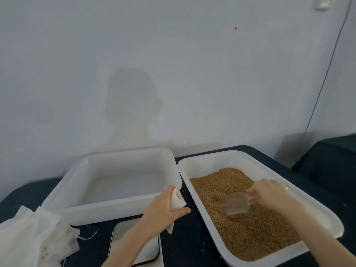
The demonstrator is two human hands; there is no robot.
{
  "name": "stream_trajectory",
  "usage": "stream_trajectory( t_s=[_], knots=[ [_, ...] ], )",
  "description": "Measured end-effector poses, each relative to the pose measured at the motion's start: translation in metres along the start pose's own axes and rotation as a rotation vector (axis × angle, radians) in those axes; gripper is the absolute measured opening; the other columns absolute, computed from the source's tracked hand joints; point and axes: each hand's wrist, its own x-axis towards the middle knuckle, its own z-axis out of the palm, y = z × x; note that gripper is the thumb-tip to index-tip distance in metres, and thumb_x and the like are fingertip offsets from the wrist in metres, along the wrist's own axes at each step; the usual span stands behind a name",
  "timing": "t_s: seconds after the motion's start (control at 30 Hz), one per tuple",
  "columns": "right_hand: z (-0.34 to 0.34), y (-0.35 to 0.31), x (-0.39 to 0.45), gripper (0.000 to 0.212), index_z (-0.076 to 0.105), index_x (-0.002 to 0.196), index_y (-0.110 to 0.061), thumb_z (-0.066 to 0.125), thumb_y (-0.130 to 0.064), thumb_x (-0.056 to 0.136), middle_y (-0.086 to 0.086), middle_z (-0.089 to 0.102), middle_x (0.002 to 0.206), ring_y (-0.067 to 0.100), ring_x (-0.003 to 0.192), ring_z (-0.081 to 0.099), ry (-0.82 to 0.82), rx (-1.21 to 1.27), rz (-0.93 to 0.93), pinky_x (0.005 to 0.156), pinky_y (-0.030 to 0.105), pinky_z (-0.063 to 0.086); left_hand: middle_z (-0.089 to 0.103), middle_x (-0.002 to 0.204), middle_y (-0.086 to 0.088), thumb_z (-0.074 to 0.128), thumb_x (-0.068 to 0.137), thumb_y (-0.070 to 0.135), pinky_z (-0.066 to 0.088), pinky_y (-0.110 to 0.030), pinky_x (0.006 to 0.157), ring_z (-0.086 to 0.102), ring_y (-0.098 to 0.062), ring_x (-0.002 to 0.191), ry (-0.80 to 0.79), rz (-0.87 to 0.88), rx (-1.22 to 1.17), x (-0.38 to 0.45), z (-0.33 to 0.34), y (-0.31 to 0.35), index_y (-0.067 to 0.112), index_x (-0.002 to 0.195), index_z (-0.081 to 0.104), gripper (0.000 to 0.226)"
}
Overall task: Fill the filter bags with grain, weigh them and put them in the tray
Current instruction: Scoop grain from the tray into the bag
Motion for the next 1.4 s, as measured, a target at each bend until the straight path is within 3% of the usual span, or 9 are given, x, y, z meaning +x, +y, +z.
stream_trajectory(
  t_s=[0.23, 0.33, 0.47, 0.57, 0.73, 0.87, 0.97, 1.2, 1.4],
  knots=[
    [0.023, -0.008, 0.007, 0.023, 0.071, 0.093, -0.046, 0.071, -0.026, 0.082, -0.026, 0.065, 0.099, 0.002, 0.093, 0.063, -0.140, 0.417, -0.023, 0.083, 0.029, 0.055, 0.056, 0.095, 0.014, 0.063, 0.070, 0.065, 0.048, -0.022, 0.074, 0.056, -0.005, 0.087, 0.000, 0.004, 0.026, 0.002, -0.001, 0.000, 0.044, 0.102, 0.039, 0.045],
    [0.019, 0.000, 0.006, 0.024, 0.066, 0.082, -0.047, 0.074, -0.024, 0.079, -0.019, 0.066, 0.103, 0.009, 0.100, 0.063, -0.102, 0.496, 0.053, 0.093, 0.037, 0.052, 0.056, 0.097, 0.013, 0.066, 0.074, 0.061, 0.050, -0.026, 0.078, 0.057, -0.006, 0.088, 0.006, 0.007, 0.036, 0.000, -0.002, 0.000, 0.037, 0.109, 0.042, 0.048],
    [0.007, 0.011, 0.005, 0.024, 0.069, 0.092, -0.049, 0.071, -0.029, 0.078, -0.026, 0.066, 0.097, 0.006, 0.091, 0.063, -0.018, 0.374, 0.148, 0.079, 0.034, 0.057, 0.056, 0.098, 0.011, 0.068, 0.079, 0.055, 0.049, -0.025, 0.078, 0.056, -0.008, 0.089, 0.009, 0.014, 0.038, 0.001, -0.001, 0.002, 0.033, 0.111, 0.043, 0.047],
    [0.007, 0.022, 0.005, 0.040, 0.071, 0.108, -0.033, 0.079, -0.013, 0.075, -0.016, 0.069, 0.106, 0.006, 0.097, 0.064, -0.064, 0.660, 0.089, 0.088, 0.030, 0.054, 0.057, 0.097, 0.011, 0.068, 0.079, 0.055, 0.050, -0.028, 0.079, 0.057, -0.008, 0.089, 0.001, 0.009, 0.028, 0.000, 0.000, 0.004, 0.033, 0.111, 0.043, 0.046],
    [-0.010, 0.022, -0.011, 0.043, 0.072, 0.090, -0.043, 0.076, -0.002, 0.076, -0.020, 0.073, 0.092, -0.006, 0.068, 0.065, -0.078, 0.876, -0.082, 0.062, 0.011, 0.045, 0.057, 0.096, 0.012, 0.068, 0.079, 0.054, 0.049, -0.025, 0.078, 0.057, -0.007, 0.088, -0.015, 0.003, 0.012, 0.000, 0.000, 0.007, 0.033, 0.108, 0.042, 0.044],
    [-0.027, 0.012, -0.019, 0.041, 0.075, 0.096, -0.041, 0.077, -0.006, 0.075, -0.024, 0.072, 0.099, -0.004, 0.086, 0.068, -0.120, 0.926, -0.221, 0.080, 0.018, 0.049, 0.057, 0.096, 0.013, 0.066, 0.078, 0.056, 0.045, -0.020, 0.073, 0.057, -0.006, 0.088, -0.035, 0.001, -0.001, 0.000, -0.001, 0.011, 0.036, 0.105, 0.042, 0.041],
    [-0.042, -0.003, -0.024, 0.044, 0.073, 0.090, -0.051, 0.080, -0.011, 0.073, -0.028, 0.070, 0.100, -0.009, 0.088, 0.065, -0.158, 0.900, -0.317, 0.071, 0.009, 0.049, 0.057, 0.096, 0.014, 0.063, 0.076, 0.059, 0.046, -0.020, 0.073, 0.058, -0.005, 0.087, -0.050, 0.010, -0.010, -0.001, -0.003, 0.013, 0.041, 0.101, 0.041, 0.039],
    [-0.059, -0.030, -0.031, 0.040, 0.073, 0.100, -0.047, 0.078, -0.015, 0.076, -0.027, 0.069, 0.105, 0.001, 0.097, 0.066, -0.207, 0.822, -0.397, 0.093, 0.028, 0.052, 0.058, 0.098, 0.016, 0.065, 0.080, 0.055, 0.050, -0.024, 0.080, 0.058, -0.002, 0.089, -0.080, 0.028, 0.004, -0.004, -0.008, 0.014, 0.043, 0.103, 0.042, 0.035],
    [-0.066, -0.043, -0.039, 0.039, 0.076, 0.095, -0.042, 0.078, -0.009, 0.074, -0.029, 0.070, 0.098, -0.011, 0.089, 0.063, -0.138, 0.801, -0.402, 0.077, 0.005, 0.048, 0.053, 0.096, 0.018, 0.065, 0.081, 0.055, 0.041, -0.014, 0.068, 0.055, -0.001, 0.086, -0.076, 0.046, 0.089, -0.006, -0.011, 0.014, 0.040, 0.107, 0.038, 0.041]
  ],
)
